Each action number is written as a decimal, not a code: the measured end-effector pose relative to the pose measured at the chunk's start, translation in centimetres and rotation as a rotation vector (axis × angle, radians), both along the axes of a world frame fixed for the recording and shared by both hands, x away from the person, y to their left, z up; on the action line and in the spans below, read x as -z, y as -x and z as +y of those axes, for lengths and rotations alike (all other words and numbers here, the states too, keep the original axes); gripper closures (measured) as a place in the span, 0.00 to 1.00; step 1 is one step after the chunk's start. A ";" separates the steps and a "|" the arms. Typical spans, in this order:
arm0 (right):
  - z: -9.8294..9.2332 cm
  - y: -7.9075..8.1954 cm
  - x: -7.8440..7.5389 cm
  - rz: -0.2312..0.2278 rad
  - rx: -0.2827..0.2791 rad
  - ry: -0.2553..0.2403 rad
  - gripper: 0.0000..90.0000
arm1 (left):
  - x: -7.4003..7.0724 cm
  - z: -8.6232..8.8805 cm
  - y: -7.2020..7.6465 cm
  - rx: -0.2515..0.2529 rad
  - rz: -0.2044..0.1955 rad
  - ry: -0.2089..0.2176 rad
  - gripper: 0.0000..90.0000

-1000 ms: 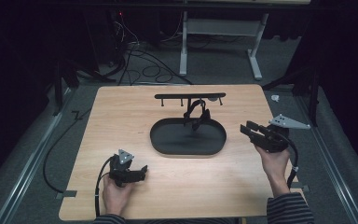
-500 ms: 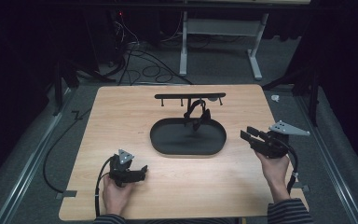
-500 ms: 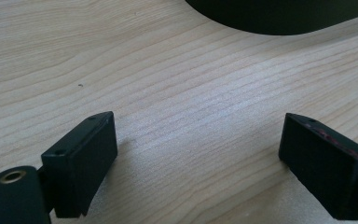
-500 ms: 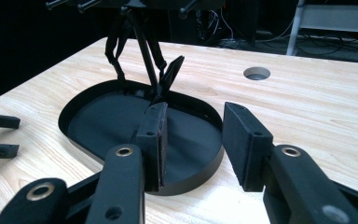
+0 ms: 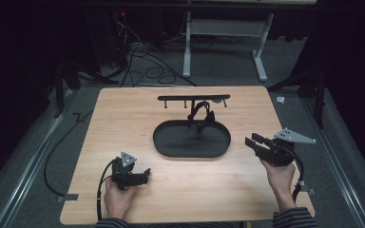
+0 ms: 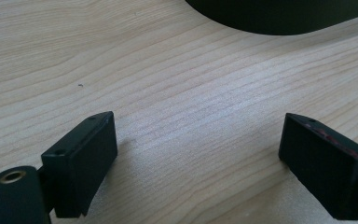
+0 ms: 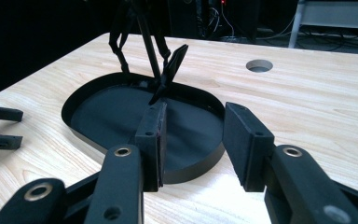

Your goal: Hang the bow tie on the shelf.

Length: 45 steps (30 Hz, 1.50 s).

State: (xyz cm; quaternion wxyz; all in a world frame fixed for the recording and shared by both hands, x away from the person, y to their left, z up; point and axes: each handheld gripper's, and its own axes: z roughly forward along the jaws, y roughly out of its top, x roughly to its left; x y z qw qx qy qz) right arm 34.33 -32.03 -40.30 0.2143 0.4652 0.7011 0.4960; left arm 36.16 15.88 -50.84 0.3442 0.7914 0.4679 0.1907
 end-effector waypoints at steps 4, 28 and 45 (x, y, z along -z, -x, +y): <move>0.0 0.2 0.2 0.004 0.001 -0.004 0.68 | 0.0 0.0 0.0 0.000 0.000 0.000 0.13; 0.7 1.1 2.0 0.030 -0.003 -0.008 0.67 | 0.0 0.0 0.0 0.000 0.000 0.000 0.13; 1.0 1.4 3.1 0.047 -0.009 -0.009 0.67 | 0.0 0.0 0.0 0.000 0.000 0.000 0.13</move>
